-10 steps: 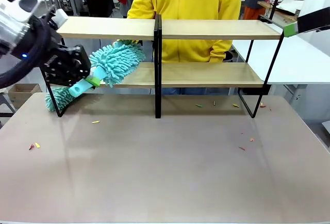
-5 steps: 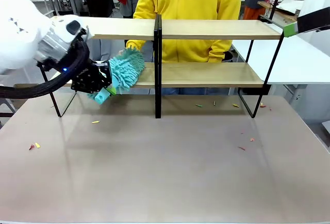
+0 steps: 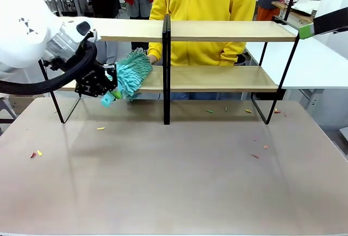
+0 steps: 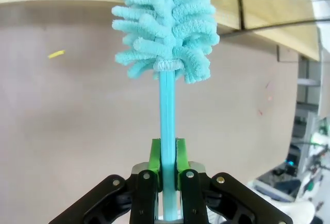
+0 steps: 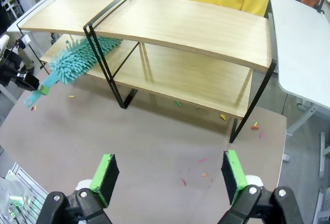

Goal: Clean the shelves.
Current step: Clean another randomly selected level of the Shelf with the Duster.

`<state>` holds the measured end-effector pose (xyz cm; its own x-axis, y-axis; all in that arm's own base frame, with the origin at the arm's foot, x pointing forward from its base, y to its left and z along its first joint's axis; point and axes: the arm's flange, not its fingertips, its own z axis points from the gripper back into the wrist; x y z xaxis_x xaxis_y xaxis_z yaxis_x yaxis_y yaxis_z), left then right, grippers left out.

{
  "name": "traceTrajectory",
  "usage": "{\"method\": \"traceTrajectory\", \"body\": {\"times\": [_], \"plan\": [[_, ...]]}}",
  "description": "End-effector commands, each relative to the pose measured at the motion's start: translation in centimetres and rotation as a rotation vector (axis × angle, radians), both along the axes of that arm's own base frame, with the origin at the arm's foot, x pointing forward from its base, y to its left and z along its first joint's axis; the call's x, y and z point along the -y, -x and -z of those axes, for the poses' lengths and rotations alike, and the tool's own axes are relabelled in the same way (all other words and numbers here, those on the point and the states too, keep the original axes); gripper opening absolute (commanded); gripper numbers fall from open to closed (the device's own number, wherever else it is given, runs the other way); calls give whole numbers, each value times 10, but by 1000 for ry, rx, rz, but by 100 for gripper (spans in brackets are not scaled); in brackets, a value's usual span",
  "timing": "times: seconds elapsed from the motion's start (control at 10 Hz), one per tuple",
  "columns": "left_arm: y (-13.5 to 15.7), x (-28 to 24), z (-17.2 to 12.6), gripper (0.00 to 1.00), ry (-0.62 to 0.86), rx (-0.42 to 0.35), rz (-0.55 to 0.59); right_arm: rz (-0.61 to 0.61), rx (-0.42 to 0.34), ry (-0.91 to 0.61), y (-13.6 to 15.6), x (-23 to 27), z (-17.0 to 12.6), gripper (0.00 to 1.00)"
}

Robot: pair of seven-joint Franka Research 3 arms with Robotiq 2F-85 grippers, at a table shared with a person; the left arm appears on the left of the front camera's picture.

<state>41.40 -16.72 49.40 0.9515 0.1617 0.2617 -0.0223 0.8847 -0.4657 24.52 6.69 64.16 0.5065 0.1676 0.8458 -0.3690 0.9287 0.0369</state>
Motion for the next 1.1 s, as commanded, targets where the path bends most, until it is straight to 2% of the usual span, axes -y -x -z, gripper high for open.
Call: {"method": "traceTrajectory", "body": {"times": [0.0, 0.2, 0.3, 0.4, 0.5, 0.6, 0.7, 1.0], "plan": [[11, -18, -8, 0, -21, -134, -172, -2, -1, 0, 0, 1, 0, 100], [27, -43, -15, 0, -25, -257, -305, -2, -1, 0, 0, 1, 0, 100], [36, -61, -24, 0, -1, -283, -394, -2, -1, 0, 0, 1, 0, 100], [45, -76, -34, 0, 28, -284, -526, -2, -1, 0, 0, 1, 0, 100], [52, -82, -42, 0, 56, -229, -613, -2, -1, 0, 0, 1, 0, 100], [59, -80, -47, 0, 81, -181, -629, -2, -1, 0, 0, 1, 0, 100], [61, -77, -51, 0, 96, -132, -596, -2, -1, 0, 0, 1, 0, 100], [58, -67, -50, 0, 87, -100, -518, -2, -1, 0, 0, 1, 0, 100]]}}
